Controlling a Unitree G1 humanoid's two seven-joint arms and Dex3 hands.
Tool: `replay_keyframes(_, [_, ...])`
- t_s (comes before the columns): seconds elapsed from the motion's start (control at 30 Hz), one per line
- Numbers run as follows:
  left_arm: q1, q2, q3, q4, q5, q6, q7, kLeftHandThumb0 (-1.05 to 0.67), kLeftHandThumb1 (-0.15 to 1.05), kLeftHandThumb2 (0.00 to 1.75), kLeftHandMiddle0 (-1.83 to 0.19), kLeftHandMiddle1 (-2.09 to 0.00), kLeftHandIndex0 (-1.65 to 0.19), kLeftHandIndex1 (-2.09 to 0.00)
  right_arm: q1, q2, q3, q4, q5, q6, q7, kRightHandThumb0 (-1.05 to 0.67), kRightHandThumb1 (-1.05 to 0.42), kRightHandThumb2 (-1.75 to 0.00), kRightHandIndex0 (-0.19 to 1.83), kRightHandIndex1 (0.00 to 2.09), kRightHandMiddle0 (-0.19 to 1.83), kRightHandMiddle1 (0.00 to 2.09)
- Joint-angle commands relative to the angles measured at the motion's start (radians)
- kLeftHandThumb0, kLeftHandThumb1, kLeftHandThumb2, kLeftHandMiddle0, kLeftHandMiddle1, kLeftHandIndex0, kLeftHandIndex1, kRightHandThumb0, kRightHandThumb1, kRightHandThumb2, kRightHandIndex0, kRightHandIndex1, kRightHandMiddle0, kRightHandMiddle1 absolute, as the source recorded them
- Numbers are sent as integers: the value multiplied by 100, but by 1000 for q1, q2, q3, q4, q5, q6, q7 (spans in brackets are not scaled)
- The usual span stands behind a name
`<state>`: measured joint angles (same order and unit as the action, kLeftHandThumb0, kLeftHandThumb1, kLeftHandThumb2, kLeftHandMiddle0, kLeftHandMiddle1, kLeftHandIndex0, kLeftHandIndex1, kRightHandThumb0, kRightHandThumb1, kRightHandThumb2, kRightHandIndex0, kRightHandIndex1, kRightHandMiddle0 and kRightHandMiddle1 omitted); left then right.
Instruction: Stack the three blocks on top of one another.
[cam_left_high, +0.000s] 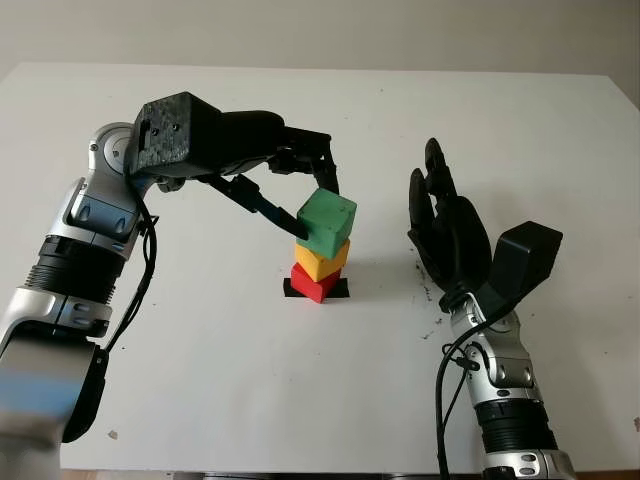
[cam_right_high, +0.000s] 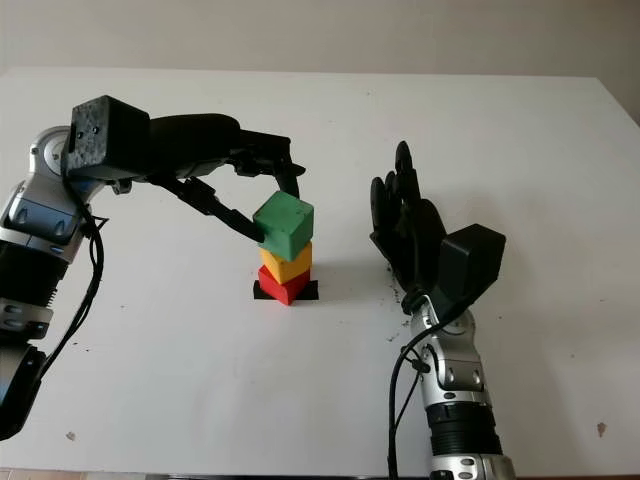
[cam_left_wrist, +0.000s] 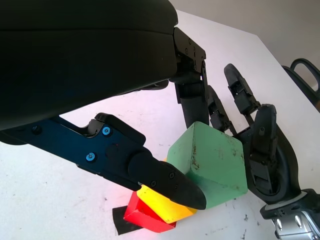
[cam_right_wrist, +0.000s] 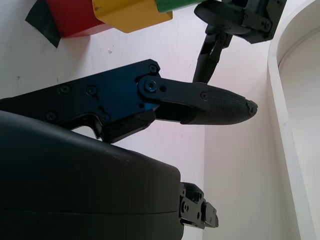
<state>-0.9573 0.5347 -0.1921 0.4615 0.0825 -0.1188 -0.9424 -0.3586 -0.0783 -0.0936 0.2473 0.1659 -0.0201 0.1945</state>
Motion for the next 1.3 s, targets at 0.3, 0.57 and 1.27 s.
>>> replay_keyframes(0.3, [-1, 7, 1, -42, -9, 84, -24, -56, 94, 5, -10, -2, -17, -115, 12, -2, -3, -4, 1, -3, 2, -76, -105, -56, -19, 0, -19, 0])
replay_keyframes(0.57, [20, 56, 1, -107, -1, -16, -65, -58, 96, 5, 1, -5, -10, -48, 14, 0, -7, -3, 10, -3, 6, -75, -105, -55, -19, 0, -19, 0])
replay_keyframes(1.27, [326, 133, 355, -443, -294, 228, 111, -85, 102, 26, 19, 0, 19, 0, 6, -3, -6, 11, 6, -7, 10, -76, -105, -55, -19, 0, -19, 0])
